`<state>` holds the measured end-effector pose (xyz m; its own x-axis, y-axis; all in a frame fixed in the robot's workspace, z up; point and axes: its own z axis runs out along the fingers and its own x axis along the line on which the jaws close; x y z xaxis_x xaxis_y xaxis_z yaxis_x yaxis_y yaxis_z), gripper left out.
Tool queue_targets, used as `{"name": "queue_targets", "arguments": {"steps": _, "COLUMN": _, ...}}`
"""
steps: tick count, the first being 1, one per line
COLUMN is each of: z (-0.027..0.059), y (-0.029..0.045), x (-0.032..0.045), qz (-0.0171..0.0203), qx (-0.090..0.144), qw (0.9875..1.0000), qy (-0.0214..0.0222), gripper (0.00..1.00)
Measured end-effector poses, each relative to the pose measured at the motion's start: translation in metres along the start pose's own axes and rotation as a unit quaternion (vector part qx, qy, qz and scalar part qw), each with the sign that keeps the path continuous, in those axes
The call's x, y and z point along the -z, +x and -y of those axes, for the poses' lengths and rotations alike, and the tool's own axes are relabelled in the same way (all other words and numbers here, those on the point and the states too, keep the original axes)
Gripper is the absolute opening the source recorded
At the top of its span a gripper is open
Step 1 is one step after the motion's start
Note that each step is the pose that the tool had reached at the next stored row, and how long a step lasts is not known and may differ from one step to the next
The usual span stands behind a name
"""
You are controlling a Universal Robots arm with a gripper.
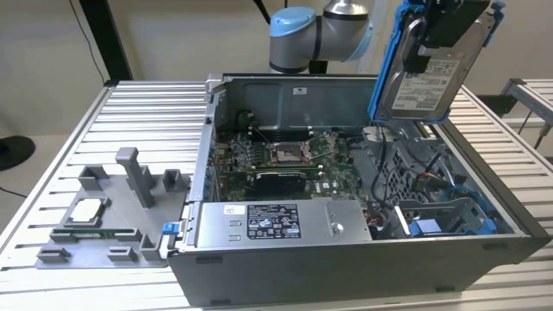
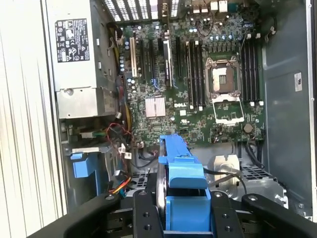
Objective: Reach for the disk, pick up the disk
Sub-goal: 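Pick up the disk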
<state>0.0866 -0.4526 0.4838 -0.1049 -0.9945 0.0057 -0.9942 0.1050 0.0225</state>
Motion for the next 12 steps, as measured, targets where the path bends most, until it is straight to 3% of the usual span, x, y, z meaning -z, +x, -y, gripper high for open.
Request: {"name": "queue_targets", "arguments": {"steps": 12, "z": 0.0048, "y": 0.0371, "x": -0.0003, "qz": 0.0000, "qx": 0.000, "qw": 1.0000, "qy": 0.0000, "gripper": 0.00}}
